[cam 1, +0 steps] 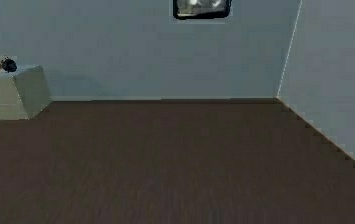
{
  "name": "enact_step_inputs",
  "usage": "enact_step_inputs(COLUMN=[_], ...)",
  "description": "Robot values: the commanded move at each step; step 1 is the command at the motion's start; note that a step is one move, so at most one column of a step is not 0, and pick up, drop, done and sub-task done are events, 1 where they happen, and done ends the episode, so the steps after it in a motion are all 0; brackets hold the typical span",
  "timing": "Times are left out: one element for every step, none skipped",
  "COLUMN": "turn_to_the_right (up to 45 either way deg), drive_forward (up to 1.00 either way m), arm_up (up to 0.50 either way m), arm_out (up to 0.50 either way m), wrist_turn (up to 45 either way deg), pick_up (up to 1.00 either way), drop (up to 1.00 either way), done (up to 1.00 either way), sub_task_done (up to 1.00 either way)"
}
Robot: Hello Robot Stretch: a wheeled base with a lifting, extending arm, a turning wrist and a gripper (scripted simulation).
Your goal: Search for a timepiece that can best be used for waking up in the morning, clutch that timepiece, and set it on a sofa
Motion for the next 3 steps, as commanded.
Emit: enact_step_inputs(turn_to_the_right=[-33.0, 0.0, 0.0], drive_forward=[0.00, 1.00, 1.00], arm_up=[0.00, 0.00, 0.00], arm_out=[0.00, 0.00, 0.00], wrist_turn=[0.0, 0.0, 0.0], pick_up=[0.00, 0.00, 0.00], drop=[0.00, 0.00, 0.00], done=[0.00, 0.00, 0.00], sub_task_done=[0.00, 0.00, 0.00])
